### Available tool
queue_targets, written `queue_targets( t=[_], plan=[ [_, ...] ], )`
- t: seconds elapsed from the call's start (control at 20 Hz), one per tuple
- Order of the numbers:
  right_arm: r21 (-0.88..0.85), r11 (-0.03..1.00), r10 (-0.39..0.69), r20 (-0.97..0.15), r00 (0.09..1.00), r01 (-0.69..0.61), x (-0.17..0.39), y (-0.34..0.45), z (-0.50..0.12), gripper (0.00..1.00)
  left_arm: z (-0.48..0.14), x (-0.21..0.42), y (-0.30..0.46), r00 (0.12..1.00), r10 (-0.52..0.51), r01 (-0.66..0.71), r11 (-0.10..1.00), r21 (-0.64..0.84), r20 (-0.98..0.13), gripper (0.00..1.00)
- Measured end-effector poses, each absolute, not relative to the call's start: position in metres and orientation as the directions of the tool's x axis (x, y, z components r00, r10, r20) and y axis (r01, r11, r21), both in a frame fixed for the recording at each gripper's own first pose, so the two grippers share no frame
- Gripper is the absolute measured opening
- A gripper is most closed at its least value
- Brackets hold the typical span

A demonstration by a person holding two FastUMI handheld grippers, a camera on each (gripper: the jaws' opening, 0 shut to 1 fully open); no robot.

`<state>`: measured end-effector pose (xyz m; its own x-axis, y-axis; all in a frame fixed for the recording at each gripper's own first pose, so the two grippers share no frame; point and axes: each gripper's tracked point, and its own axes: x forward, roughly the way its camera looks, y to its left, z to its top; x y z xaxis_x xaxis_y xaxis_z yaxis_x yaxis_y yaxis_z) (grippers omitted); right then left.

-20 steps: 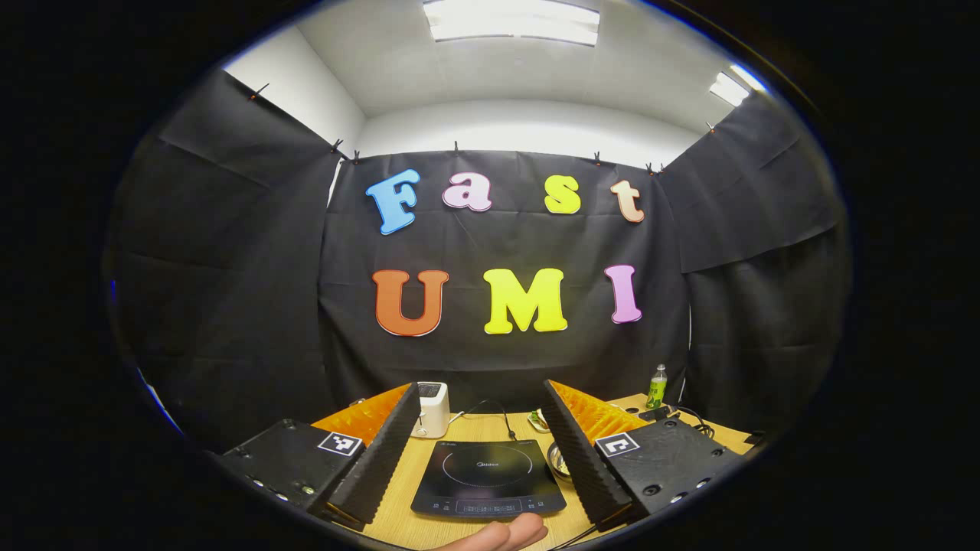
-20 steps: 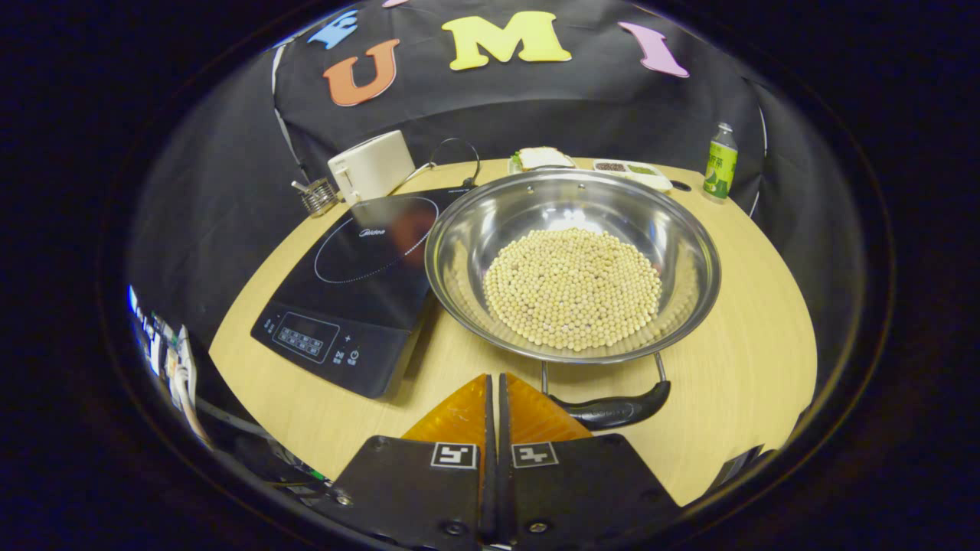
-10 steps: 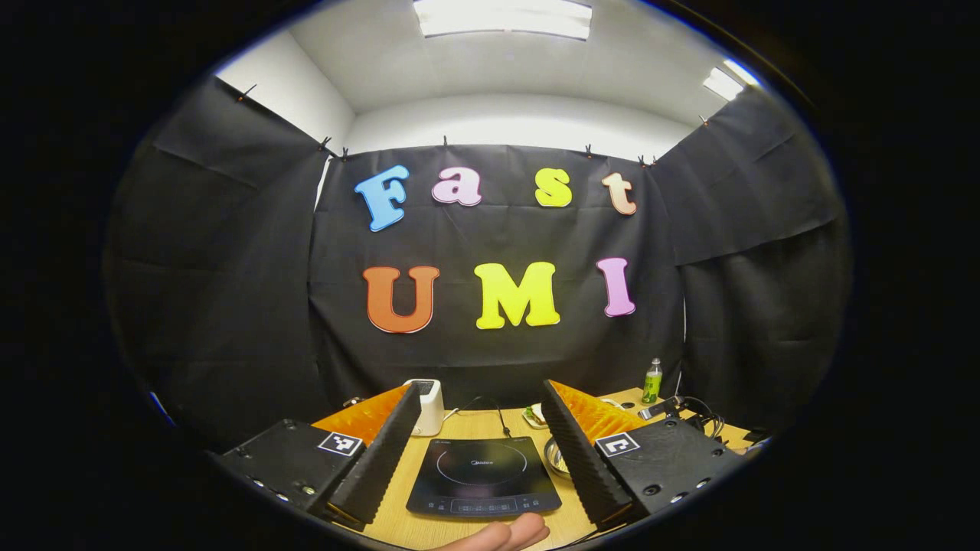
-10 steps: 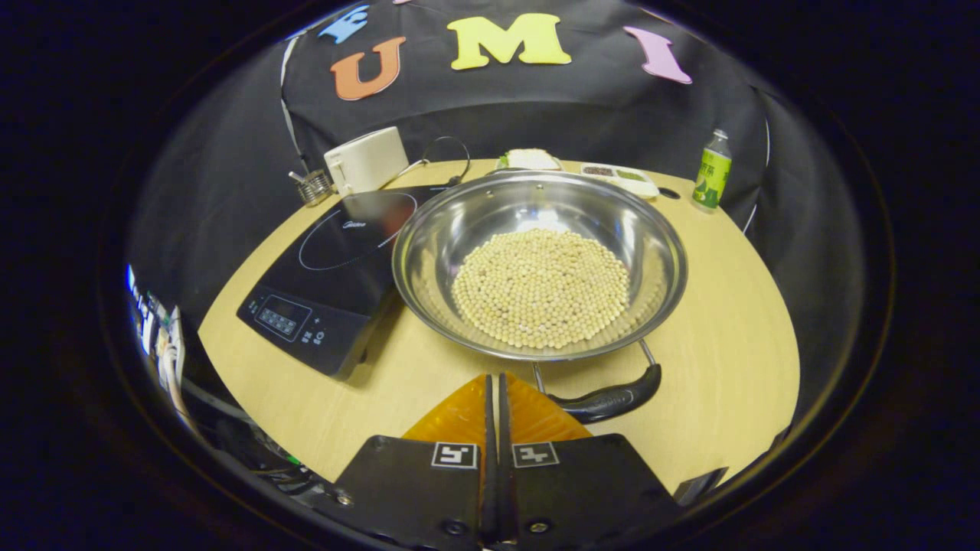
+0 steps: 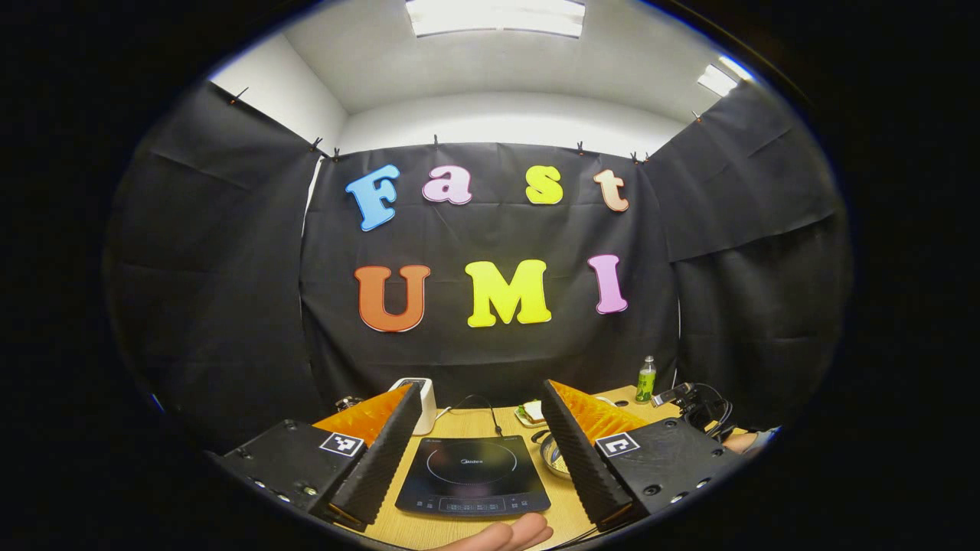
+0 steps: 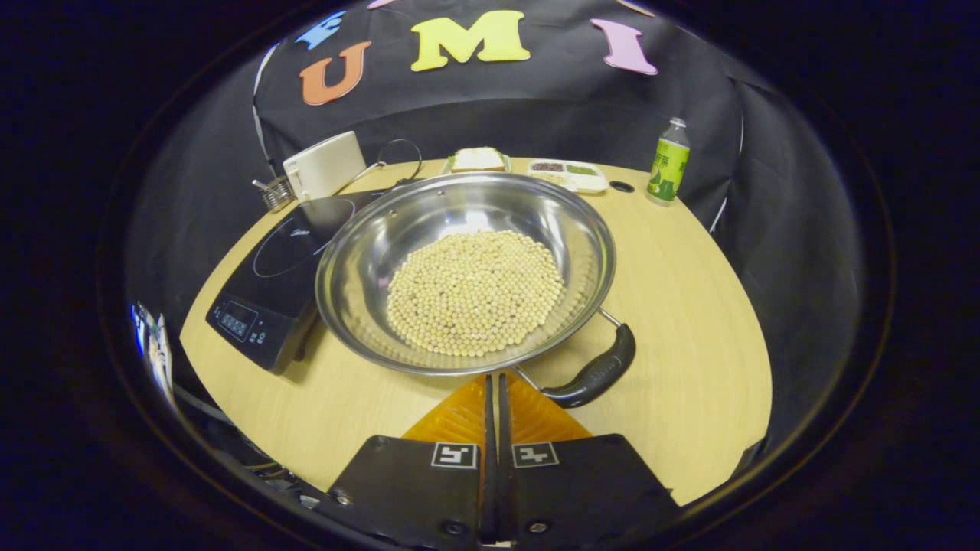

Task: First push the handle of the pot to place it horizontally, then grasp the pot with both hands and set it on the induction cooktop.

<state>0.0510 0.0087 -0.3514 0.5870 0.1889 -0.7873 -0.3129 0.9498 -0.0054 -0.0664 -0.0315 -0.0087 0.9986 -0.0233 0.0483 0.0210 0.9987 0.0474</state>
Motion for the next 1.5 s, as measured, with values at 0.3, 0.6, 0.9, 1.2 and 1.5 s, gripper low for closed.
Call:
queue_targets(
  t=[0.3,0.6,0.9,1.2,1.5],
  plan=[
    [-0.059,0.922,0.196,-0.782,0.591,-0.383,0.076,-0.017,-0.353,0.04,-0.015,-0.059,-0.046,0.999,-0.034,0.032,0.998,0.061,0.032,0.94],
    [-0.104,0.904,0.19,-0.771,0.608,-0.414,0.107,-0.042,-0.354,0.04,-0.027,-0.048,-0.059,0.999,-0.05,0.05,0.996,0.072,0.007,0.96],
    [-0.122,0.928,0.145,-0.754,0.641,-0.353,0.137,-0.064,-0.352,0.04,-0.041,-0.036,-0.064,0.998,-0.053,0.054,0.997,0.059,-0.02,0.96],
    [-0.08,0.957,0.137,-0.722,0.678,-0.279,0.167,-0.081,-0.35,0.04,-0.056,-0.026,-0.073,0.996,-0.074,0.077,0.996,0.053,-0.058,0.96],
    [-0.048,0.966,0.153,-0.683,0.714,-0.253,0.174,-0.084,-0.345,0.04,-0.059,-0.014,-0.085,0.992,-0.118,0.119,0.993,0.013,-0.05,0.96]
  ],
)
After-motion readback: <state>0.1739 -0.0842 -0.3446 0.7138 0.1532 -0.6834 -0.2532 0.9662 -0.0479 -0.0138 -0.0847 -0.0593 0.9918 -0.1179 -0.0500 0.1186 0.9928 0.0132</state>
